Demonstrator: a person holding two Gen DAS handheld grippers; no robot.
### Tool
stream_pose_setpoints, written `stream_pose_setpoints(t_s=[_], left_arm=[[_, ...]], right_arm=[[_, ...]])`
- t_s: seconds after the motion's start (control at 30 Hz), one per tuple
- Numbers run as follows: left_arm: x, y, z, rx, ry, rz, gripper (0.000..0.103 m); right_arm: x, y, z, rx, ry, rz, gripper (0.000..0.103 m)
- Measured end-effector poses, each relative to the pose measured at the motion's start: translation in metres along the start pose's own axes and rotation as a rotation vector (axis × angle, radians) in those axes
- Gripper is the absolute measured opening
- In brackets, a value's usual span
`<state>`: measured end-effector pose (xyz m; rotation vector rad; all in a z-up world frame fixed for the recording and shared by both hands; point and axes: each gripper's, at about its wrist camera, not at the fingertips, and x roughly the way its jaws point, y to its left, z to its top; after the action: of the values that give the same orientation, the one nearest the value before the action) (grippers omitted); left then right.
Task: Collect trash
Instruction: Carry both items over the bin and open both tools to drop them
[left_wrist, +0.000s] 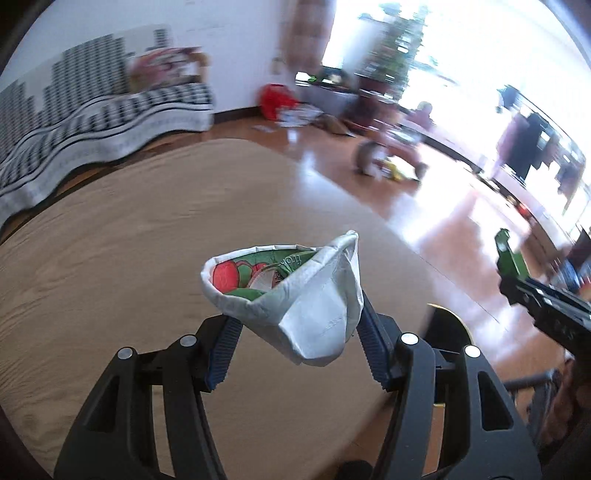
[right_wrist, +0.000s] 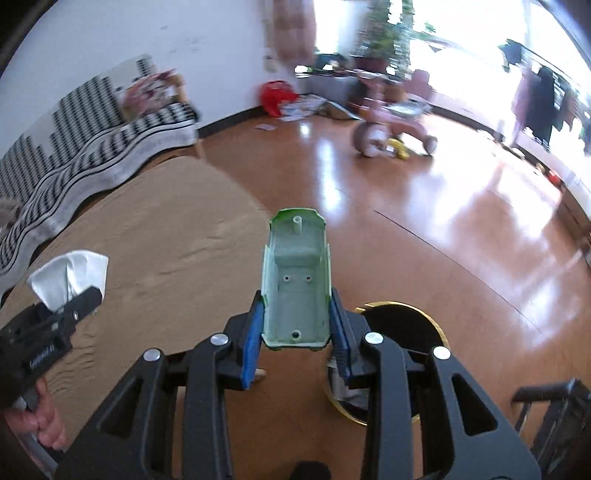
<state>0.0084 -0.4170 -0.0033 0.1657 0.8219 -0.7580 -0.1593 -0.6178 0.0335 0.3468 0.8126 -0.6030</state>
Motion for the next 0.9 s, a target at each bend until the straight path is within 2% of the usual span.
stream_pose_setpoints(t_s=[0.2, 0.4, 0.6, 0.9], left_arm=[[0.022, -0.079, -0.016, 0.119, 0.04, -0.089, 0.058], [0.047, -0.13, -0.037, 0.222, 0.091, -0.173, 0.058], [0.071, -0.16, -0.057, 0.286, 0.15, -0.234, 0.058], [0.085, -0.173, -0.062, 0.302, 0.172, -0.261, 0.058]], right_arm=[[-0.007, -0.081, -0.015, 0.105, 0.024, -0.058, 0.033], [0.006, -0.127, -0.035, 0.184, 0.104, -0.075, 0.033], [0.028, -0.138, -0.039, 0.217, 0.187, -0.079, 0.033], [0.036, -0.149, -0.039, 0.227, 0.206, -0.086, 0.033]])
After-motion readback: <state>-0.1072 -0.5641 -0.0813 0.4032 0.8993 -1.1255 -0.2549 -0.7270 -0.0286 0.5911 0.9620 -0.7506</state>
